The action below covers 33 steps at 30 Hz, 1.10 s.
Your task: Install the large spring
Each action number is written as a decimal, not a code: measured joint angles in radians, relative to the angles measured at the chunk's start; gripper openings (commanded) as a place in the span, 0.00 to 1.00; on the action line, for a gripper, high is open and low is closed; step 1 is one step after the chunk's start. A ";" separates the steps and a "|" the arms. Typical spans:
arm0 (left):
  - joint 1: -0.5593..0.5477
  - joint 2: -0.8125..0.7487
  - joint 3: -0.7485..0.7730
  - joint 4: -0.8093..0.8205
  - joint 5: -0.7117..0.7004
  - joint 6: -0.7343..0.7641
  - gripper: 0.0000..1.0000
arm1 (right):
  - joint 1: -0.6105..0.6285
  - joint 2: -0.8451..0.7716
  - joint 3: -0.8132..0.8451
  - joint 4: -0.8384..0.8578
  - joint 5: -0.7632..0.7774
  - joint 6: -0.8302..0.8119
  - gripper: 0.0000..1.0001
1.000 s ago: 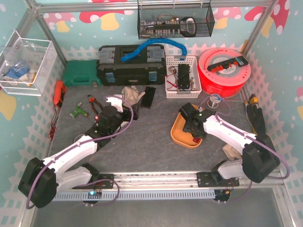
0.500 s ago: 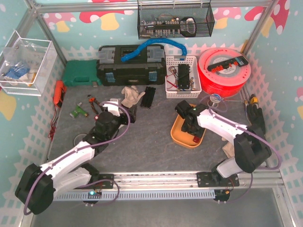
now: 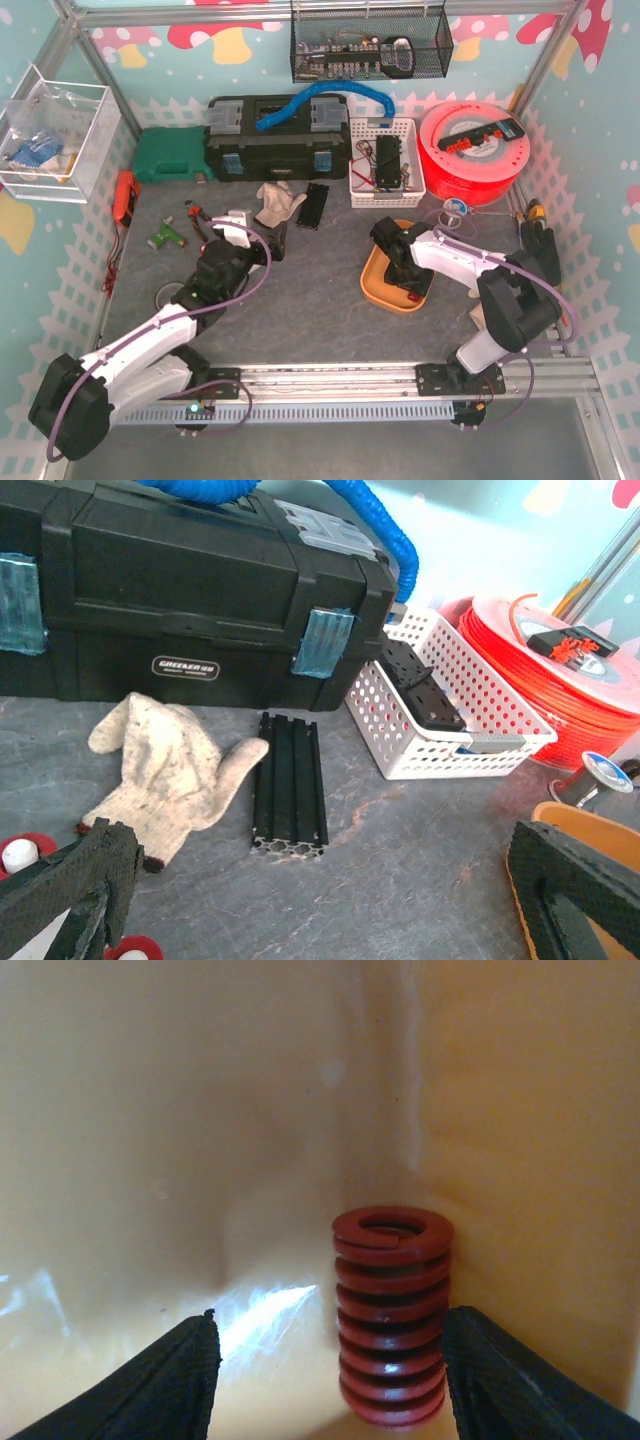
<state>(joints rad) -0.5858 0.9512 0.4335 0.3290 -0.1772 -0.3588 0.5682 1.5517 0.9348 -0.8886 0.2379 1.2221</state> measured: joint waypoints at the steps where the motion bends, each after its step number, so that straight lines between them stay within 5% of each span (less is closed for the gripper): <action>1: 0.000 -0.002 -0.002 0.002 -0.001 0.000 0.99 | -0.002 0.010 -0.006 0.006 -0.001 -0.003 0.61; 21: 0.000 -0.006 -0.015 0.005 -0.021 0.008 0.99 | -0.007 0.031 -0.057 0.172 -0.110 -0.085 0.55; 33: 0.000 -0.006 -0.019 0.005 -0.045 0.008 0.99 | -0.008 0.010 -0.087 0.225 -0.129 -0.179 0.25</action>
<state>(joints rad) -0.5861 0.9447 0.4145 0.3340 -0.2218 -0.3511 0.5606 1.5612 0.8474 -0.6636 0.1093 1.0428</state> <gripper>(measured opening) 0.990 0.312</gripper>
